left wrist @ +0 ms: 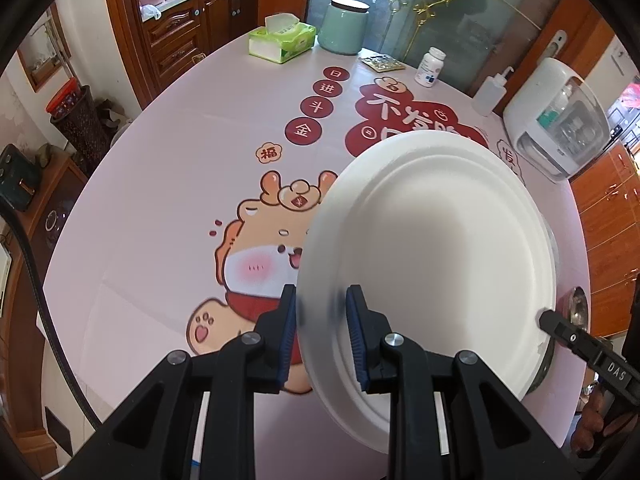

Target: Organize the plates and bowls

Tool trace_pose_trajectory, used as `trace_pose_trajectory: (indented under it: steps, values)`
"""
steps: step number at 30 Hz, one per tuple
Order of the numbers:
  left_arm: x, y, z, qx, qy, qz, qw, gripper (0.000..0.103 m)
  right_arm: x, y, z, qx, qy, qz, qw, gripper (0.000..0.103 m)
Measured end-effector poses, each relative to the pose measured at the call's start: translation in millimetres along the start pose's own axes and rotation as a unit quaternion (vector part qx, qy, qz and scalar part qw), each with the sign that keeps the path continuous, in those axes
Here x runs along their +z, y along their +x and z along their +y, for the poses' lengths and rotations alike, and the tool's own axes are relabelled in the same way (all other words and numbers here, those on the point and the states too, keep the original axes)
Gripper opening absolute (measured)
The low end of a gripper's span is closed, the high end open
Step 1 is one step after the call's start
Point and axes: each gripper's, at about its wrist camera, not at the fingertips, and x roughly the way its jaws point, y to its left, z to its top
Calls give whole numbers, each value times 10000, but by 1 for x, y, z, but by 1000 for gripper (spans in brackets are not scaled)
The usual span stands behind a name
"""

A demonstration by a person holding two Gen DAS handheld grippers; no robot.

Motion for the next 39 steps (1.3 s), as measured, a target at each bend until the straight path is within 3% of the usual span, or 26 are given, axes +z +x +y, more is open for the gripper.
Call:
trace_pose_trajectory:
  steps: [21,39]
  values:
    - [-107,-28,-36,-117,212,149,9996,23,-101,-56,-27,-238,128,30,9996,17]
    - [-158,-18,-63,19,682,565,9961,23,-159,-64,-63,-375,580,239,9973,17]
